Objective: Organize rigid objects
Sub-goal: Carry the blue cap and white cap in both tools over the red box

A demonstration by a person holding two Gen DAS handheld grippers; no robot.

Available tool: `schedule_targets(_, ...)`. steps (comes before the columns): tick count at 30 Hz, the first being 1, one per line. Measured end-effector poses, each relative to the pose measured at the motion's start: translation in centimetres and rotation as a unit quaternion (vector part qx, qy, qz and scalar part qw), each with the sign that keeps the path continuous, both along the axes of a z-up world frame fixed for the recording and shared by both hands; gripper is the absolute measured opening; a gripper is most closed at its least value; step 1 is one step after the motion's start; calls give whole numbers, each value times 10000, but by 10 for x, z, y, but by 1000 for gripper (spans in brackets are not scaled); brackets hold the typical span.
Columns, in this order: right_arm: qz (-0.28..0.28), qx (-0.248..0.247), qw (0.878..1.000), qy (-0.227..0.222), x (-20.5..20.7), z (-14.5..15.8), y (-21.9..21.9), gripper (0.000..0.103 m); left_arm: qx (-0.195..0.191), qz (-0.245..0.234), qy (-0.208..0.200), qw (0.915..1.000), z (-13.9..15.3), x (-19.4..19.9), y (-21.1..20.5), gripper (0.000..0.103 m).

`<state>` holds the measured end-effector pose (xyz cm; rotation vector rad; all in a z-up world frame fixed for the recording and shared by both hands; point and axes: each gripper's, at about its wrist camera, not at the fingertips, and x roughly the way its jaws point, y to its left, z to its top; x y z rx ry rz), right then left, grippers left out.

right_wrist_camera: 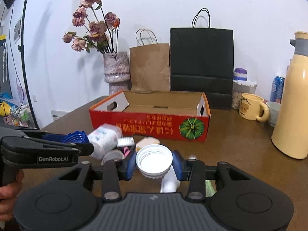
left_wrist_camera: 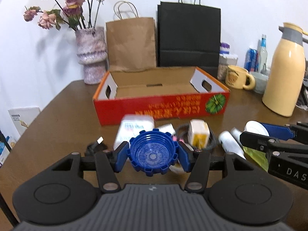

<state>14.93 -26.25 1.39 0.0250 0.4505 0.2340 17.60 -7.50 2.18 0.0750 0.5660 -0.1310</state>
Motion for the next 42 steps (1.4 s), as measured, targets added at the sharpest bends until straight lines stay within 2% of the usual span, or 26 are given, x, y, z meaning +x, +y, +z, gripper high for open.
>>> schedule_targets(14, -192, 177, 9993, -270, 56, 29, 17, 39, -190, 309, -349, 9987, 32, 53, 20, 55)
schedule_targets(24, -403, 290, 9982, -339, 109, 45, 15, 39, -361, 507, -561, 9965, 47, 95, 18, 55)
schedule_targets(33, -529, 338, 9974, -344, 161, 48, 17, 39, -484, 778, -469, 9947, 46, 142, 18, 55)
schedule_targets(42, -460, 272, 9986, -20, 213, 32, 25, 39, -451, 902, -358, 9943, 38, 184, 17, 55)
